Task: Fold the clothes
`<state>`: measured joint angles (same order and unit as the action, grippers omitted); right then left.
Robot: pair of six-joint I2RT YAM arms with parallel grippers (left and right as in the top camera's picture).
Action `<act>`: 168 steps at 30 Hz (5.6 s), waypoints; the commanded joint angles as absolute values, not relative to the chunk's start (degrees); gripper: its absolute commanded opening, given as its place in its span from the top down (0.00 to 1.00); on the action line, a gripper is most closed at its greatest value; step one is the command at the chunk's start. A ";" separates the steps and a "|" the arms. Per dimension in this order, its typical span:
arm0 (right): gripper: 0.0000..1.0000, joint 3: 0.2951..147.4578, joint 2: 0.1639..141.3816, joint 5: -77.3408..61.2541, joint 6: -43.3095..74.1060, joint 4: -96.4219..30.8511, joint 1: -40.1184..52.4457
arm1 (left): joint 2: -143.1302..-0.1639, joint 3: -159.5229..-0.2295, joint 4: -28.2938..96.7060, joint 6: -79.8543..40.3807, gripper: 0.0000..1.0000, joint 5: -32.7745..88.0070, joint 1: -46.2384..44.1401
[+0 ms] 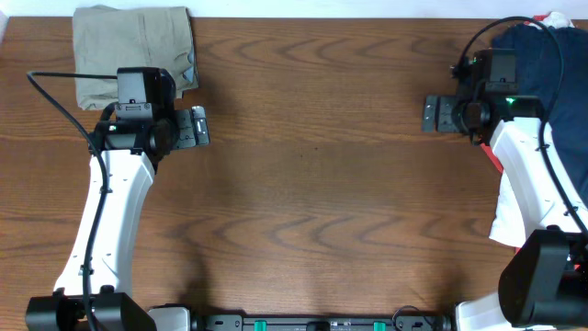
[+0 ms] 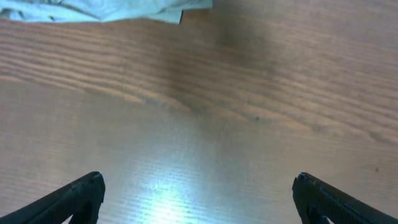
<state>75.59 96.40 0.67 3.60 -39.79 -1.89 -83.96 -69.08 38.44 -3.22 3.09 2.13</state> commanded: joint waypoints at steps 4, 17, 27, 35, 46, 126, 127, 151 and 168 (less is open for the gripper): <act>0.03 76.71 96.23 11.60 8.29 -37.32 -10.11 | -84.07 -69.93 37.60 -3.73 0.02 4.25 2.00; 0.15 76.69 103.28 9.72 -2.13 -26.65 -22.31 | -84.16 -69.56 35.73 -3.73 0.02 4.25 2.00; 0.34 76.69 113.45 9.69 -4.38 -22.15 -24.75 | -84.16 -69.56 35.55 -3.75 0.02 4.23 2.00; 0.52 76.69 114.13 9.65 -4.38 -21.02 -26.22 | -84.16 -69.56 35.46 -3.73 0.02 4.23 2.00; 0.76 76.66 115.59 8.27 -4.38 -20.99 -26.30 | -84.16 -69.56 35.48 -3.75 0.02 4.23 2.00; 0.33 99.57 99.66 -14.83 -3.49 -54.87 1.93 | -116.18 -89.10 24.29 10.39 0.02 10.61 -9.47; 0.33 99.57 99.66 -14.83 -3.51 -54.85 1.93 | -117.01 -89.10 24.27 10.52 0.02 11.70 -9.54; 0.46 99.53 99.66 -14.83 -5.02 -53.89 1.96 | -124.73 -89.06 23.92 7.53 0.94 12.43 -9.91; 0.49 96.62 105.84 -15.29 -3.60 -50.39 7.22 | -118.58 -89.08 48.71 -6.94 0.94 0.16 10.13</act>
